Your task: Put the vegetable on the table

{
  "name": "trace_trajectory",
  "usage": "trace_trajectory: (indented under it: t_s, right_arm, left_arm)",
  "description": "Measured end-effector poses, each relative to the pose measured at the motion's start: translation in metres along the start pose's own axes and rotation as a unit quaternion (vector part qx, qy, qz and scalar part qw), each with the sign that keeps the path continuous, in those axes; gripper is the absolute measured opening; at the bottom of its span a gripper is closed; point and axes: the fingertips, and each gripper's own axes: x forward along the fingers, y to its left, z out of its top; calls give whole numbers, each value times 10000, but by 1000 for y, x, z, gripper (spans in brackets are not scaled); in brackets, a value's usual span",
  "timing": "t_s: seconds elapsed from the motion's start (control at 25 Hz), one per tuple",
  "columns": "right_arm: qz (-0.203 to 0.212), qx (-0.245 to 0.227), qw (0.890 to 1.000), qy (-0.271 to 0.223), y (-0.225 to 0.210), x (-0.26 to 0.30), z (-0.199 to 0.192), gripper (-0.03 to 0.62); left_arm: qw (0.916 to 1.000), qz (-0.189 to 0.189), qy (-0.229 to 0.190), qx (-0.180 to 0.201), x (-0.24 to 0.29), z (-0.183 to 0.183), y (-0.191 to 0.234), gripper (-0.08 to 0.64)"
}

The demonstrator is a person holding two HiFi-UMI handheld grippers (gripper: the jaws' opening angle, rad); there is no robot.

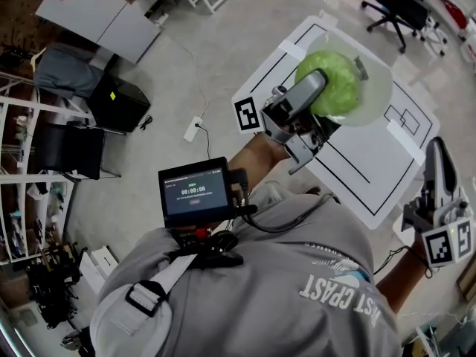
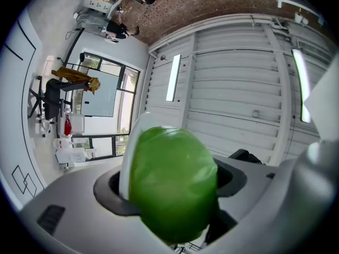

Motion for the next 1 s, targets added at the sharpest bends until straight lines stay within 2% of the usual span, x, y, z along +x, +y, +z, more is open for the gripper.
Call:
trace_trajectory:
  t_s: [0.2,0.4,0.6,0.8,1.0]
  right_arm:
    - [187,120,9997,-35,-54,-11,-23,29]
    - [163,253,9995,4,-81,-13,-44,29]
    - [-161,426,9990,-12,-97,-1,-45,29]
    - [-311,561,9978,145,-127,50,-42,29]
    - [-545,735,9957,161,-154,67,-54,29]
  left_arm:
    - [9996,202,91,184,11,-27,51,371]
    - [9984,466,256,172,8,-37,91,371]
    - [9967,733,348,-80,4,-17,127,371]
    - [9928,1123,336,-240,3,39,180,371]
    - [9867,1491,528,-385,-6,56,236,371]
